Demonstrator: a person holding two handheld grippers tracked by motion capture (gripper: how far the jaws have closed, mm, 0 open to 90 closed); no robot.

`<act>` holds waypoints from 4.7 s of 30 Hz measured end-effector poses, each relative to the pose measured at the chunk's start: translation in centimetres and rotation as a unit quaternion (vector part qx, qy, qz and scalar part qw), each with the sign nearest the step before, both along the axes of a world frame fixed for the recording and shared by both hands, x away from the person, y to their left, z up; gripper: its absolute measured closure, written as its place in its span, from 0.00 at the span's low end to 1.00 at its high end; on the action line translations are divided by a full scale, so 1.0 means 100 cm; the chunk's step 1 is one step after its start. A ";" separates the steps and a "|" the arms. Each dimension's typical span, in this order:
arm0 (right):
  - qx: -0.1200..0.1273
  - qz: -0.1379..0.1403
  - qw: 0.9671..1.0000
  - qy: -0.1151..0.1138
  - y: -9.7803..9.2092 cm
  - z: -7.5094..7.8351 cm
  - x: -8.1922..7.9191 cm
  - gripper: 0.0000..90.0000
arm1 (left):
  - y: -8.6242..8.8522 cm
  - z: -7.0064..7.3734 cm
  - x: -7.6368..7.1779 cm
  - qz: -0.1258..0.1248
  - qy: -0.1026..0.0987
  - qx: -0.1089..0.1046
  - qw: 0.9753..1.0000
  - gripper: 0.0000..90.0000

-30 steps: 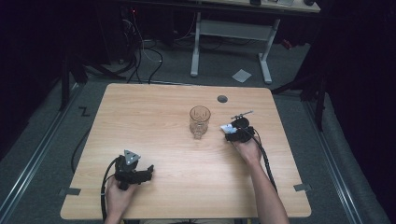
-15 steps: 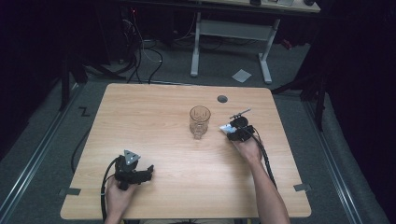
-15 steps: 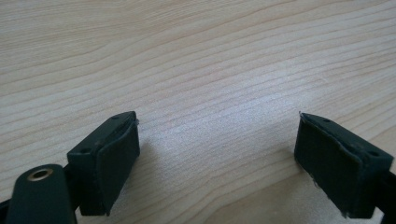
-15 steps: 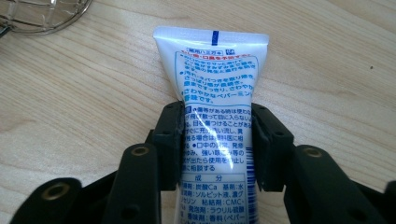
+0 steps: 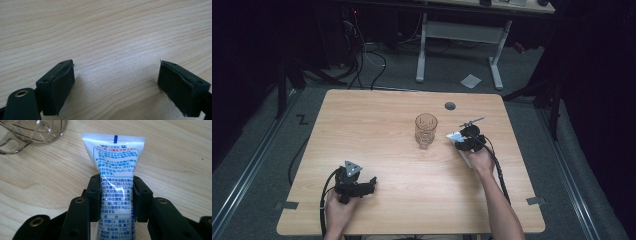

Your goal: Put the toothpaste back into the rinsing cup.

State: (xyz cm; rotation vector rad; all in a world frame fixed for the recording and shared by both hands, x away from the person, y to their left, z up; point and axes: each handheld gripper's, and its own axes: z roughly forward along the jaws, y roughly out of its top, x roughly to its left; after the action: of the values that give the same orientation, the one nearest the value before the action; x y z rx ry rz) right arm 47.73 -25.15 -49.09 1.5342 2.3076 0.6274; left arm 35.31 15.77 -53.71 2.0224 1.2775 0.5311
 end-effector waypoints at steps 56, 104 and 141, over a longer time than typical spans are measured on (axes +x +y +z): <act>0.089 0.060 0.988 -0.113 0.004 0.061 -0.045 0.72 | 0.000 0.000 0.000 0.000 0.000 0.000 1.000 0.16; 0.133 0.092 0.974 -0.157 0.044 0.102 -0.025 0.73 | 0.000 0.000 0.000 -0.001 0.000 0.001 1.000 0.16; 0.137 0.084 0.969 -0.190 0.072 0.125 0.009 0.73 | 0.000 0.000 0.000 -0.001 -0.001 -0.001 1.000 0.16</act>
State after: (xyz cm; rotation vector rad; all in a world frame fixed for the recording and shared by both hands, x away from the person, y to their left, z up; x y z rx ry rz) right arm 48.65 -17.91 -36.55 1.1956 2.1290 1.2132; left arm 35.30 15.76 -53.73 2.0218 1.2747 0.5303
